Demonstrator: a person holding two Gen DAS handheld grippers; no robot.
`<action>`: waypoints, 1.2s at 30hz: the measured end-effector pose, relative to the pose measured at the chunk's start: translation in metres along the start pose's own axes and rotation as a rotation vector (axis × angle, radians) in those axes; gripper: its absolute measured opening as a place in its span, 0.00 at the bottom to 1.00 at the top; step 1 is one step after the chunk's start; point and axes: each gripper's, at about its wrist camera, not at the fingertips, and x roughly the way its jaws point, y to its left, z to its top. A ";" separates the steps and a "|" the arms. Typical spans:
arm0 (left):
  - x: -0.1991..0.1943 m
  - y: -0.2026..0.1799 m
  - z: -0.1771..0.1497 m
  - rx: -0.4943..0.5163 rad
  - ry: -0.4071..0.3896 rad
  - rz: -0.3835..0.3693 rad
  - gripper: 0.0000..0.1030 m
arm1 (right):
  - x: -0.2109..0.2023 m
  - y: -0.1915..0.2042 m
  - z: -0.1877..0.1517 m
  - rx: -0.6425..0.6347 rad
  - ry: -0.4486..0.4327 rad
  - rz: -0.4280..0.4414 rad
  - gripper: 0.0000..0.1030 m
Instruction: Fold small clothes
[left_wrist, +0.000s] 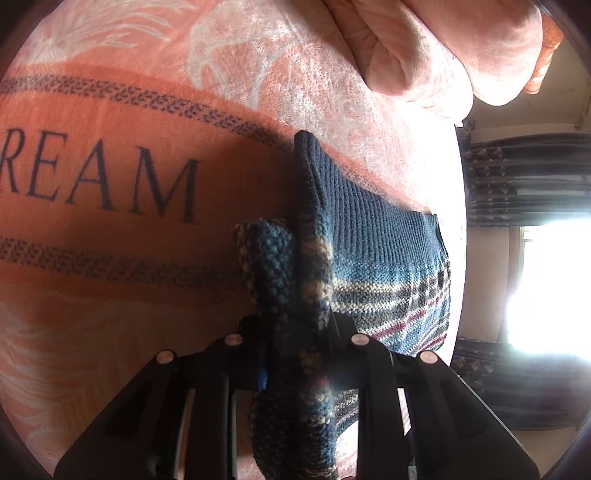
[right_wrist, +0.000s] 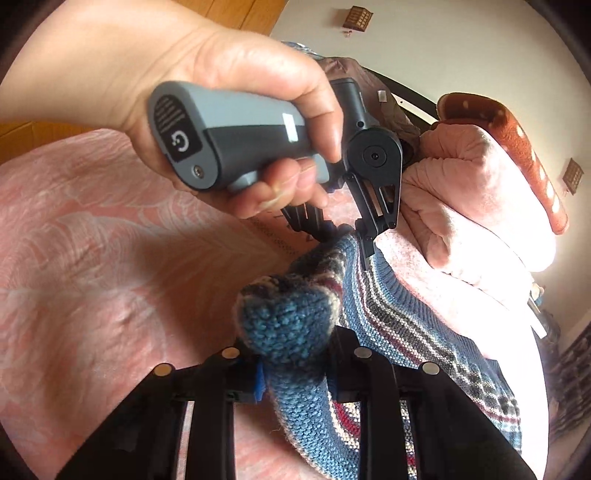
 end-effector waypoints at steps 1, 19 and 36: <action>-0.002 -0.005 0.000 0.004 -0.002 0.006 0.19 | -0.002 -0.006 0.001 0.010 -0.004 -0.001 0.23; -0.029 -0.098 0.000 0.082 -0.041 0.090 0.19 | -0.067 -0.065 0.007 0.139 -0.067 -0.024 0.23; -0.024 -0.187 -0.009 0.146 -0.058 0.162 0.19 | -0.099 -0.133 -0.004 0.243 -0.102 -0.046 0.21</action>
